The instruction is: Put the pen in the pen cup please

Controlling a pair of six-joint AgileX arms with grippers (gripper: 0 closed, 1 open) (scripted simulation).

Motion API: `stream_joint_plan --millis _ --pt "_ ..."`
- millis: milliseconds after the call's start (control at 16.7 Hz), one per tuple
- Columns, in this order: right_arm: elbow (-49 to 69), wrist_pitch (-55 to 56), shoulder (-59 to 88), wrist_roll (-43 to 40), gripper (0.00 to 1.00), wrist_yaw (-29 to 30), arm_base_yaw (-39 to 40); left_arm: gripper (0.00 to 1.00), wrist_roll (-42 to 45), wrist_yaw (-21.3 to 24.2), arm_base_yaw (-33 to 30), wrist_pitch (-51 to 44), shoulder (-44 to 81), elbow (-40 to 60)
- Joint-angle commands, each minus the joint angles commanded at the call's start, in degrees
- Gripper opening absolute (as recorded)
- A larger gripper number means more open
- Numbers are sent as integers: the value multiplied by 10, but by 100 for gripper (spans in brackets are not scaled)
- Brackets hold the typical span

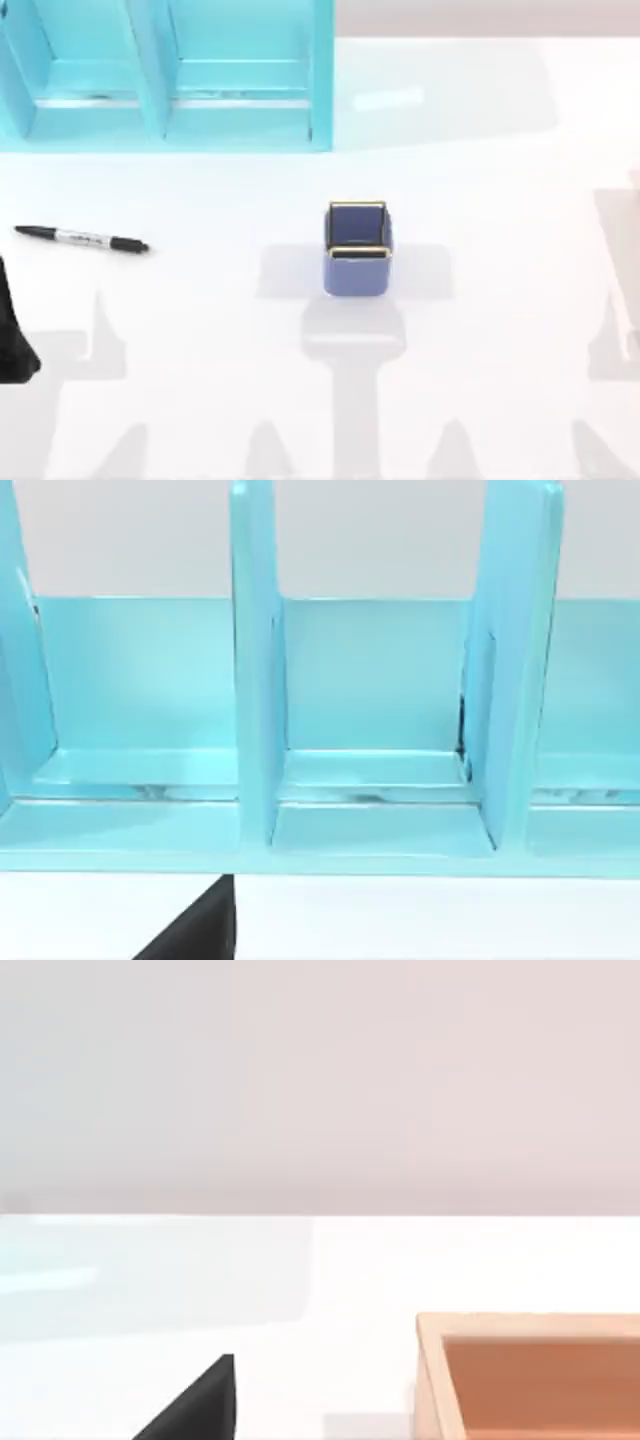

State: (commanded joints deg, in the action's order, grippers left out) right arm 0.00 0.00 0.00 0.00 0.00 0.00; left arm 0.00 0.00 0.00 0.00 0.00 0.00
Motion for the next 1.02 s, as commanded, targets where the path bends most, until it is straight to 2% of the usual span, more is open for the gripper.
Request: stream_joint_plan --millis 240,420,600,1020 --pt "0 0 0 0 100 0 0 100 -19 2 1 10 18 6" --pt "0 0 0 0 100 0 0 100 -91 13 4 45 91 28" --pt "0 0 0 0 100 0 0 100 -207 31 6 95 218 57" --pt "0 0 0 0 100 0 0 100 -532 78 14 220 600 127"
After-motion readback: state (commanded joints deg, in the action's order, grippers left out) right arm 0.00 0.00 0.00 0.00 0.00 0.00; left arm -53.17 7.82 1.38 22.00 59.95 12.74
